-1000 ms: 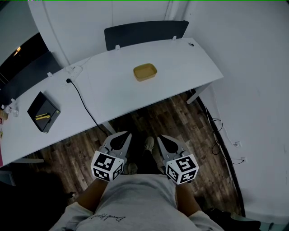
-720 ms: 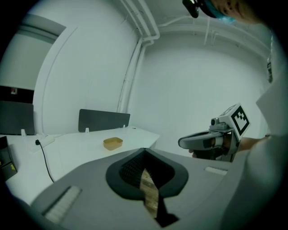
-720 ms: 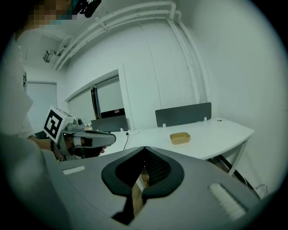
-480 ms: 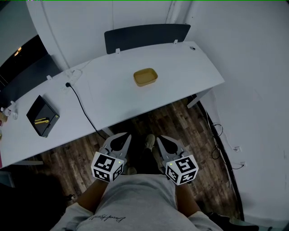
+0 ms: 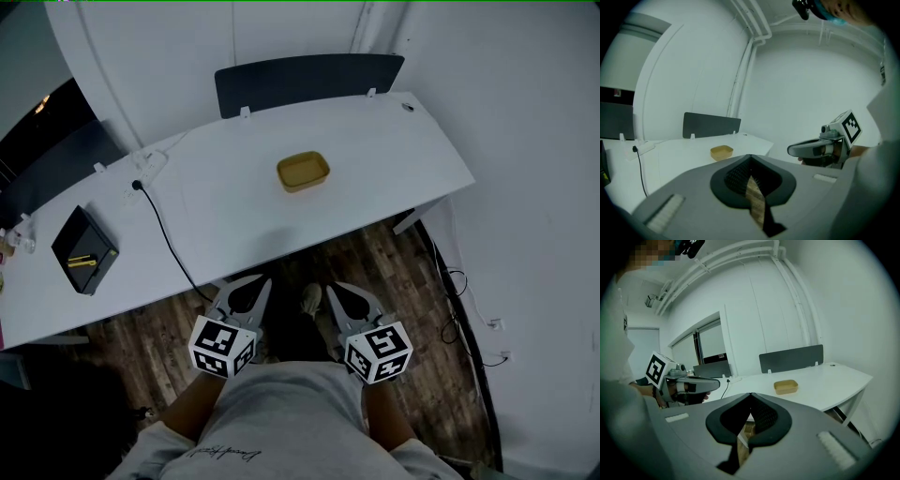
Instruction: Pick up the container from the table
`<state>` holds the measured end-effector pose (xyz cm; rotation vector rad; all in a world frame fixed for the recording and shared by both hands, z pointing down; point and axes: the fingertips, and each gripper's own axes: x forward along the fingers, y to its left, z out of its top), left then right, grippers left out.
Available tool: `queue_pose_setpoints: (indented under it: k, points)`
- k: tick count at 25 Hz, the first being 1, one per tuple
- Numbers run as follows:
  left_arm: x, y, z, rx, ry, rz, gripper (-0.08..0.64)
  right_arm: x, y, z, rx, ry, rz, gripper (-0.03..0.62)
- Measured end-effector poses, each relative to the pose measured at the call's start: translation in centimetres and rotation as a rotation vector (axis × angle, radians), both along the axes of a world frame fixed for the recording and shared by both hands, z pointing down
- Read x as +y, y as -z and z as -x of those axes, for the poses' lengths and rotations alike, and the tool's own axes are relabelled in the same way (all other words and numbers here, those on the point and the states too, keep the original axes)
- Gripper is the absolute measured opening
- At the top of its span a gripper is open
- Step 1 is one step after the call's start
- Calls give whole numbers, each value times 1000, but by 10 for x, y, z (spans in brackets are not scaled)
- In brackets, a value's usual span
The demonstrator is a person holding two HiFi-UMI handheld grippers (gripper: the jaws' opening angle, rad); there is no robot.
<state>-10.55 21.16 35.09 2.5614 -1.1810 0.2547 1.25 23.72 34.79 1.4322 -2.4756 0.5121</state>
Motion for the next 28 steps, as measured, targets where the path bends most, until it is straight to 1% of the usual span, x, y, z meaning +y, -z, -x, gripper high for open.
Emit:
queue_pose_setpoints:
  k: [6,11,16,21,28]
  points:
    - [-40,2,-10,18,33,-4,0,-42,5,-11,16,34,-8,15]
    - [-71,-4,-21,11,40,14,0,-74,1,-22,9,42,5,15]
    - [-106,0,-36,5,53,24,0,-109,2,-38,1,56,21,15]
    - [-143,6,-47,28,78,37,0,-152,9,-53,-2,75,18,15]
    - [-204,16,-71,32,108,28,0,-215,17,-77,16,111,21,15]
